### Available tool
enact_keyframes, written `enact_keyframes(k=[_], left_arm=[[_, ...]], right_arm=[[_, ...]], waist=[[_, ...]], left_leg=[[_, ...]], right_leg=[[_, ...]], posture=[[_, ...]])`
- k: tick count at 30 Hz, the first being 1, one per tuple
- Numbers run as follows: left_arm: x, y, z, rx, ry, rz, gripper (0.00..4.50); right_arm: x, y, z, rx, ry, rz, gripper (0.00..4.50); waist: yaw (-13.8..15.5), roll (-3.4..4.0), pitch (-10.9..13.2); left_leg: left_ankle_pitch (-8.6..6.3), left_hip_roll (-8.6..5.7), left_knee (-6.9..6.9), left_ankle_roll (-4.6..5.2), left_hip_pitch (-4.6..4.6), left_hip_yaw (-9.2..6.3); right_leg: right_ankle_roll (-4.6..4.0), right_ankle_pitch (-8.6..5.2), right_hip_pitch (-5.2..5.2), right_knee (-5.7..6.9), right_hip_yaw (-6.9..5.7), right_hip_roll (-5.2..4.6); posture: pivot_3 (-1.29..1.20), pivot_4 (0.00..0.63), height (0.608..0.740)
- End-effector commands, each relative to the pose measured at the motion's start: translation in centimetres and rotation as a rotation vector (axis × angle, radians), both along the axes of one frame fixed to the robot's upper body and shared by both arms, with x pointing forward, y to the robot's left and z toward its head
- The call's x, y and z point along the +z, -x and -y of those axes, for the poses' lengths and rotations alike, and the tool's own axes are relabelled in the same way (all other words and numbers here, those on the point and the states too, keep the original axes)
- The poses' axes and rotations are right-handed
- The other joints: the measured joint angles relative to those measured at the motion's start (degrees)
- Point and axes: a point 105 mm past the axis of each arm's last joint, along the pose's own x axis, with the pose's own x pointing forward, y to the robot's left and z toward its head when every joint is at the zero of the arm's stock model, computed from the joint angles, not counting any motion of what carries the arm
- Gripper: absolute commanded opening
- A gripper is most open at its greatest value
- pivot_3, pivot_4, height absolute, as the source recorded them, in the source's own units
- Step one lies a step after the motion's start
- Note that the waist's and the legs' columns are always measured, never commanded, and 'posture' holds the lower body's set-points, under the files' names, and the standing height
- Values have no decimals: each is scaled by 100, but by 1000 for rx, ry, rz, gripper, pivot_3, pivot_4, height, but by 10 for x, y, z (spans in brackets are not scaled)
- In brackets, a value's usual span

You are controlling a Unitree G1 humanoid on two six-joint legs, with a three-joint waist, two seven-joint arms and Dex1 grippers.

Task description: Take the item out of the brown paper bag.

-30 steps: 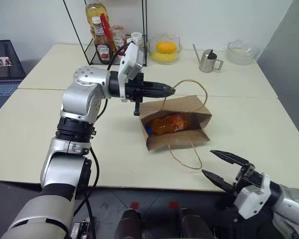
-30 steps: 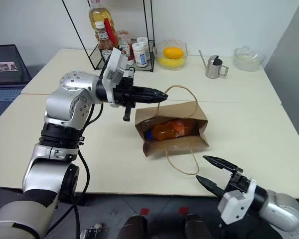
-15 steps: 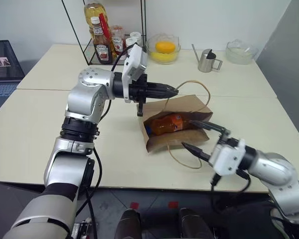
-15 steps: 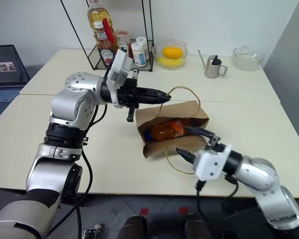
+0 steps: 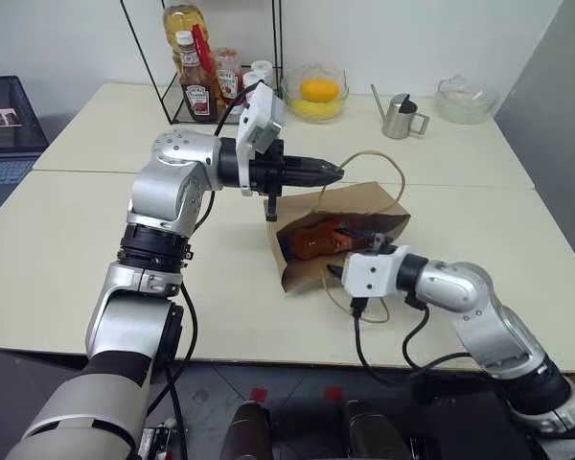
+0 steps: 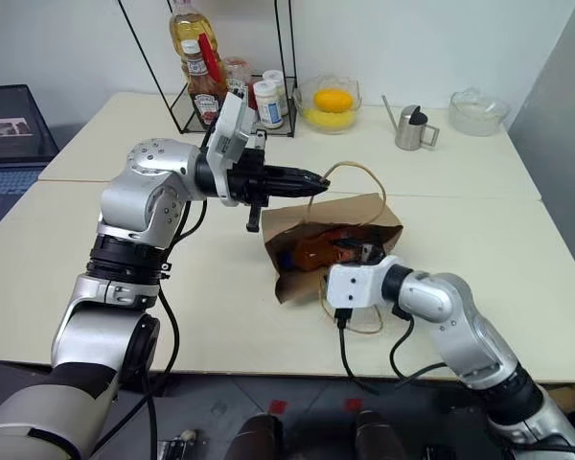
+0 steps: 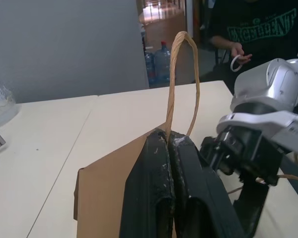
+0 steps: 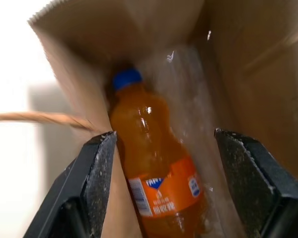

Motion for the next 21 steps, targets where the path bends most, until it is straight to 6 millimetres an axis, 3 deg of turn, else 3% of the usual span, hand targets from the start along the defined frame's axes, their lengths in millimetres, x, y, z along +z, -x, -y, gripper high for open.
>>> enact_keyframes(k=[1, 13, 20, 21], left_arm=[[18, 2, 0, 2, 21, 65, 0], [21, 0, 2, 4, 20, 73, 0], [21, 1, 5, -3, 21, 74, 0], [21, 1, 5, -3, 21, 74, 0]], right_arm=[[8, -9, -4, -27, 33, 29, 3282], [4, -23, -36, -37, 191, -19, 3282], [-1, -35, -43, -97, 221, -49, 3282], [0, -37, -43, -107, 221, -45, 3467]], waist=[[-2, 0, 0], [-17, 1, 1], [-16, 1, 1], [-15, 1, 1]], left_leg=[[0, 0, 0, 0, -1, 0], [0, 0, -1, -1, -1, -1], [2, 1, -2, -4, -3, -2], [2, 1, -1, -4, -3, -2]], right_leg=[[0, 0, 0, 0, 0, 0], [0, 0, -4, 2, -1, 0], [0, 0, -6, 2, -3, -1], [0, 0, -6, 3, -3, -1]], posture=[[0, 150, 740], [0, 150, 740], [0, 150, 740], [0, 150, 740]])
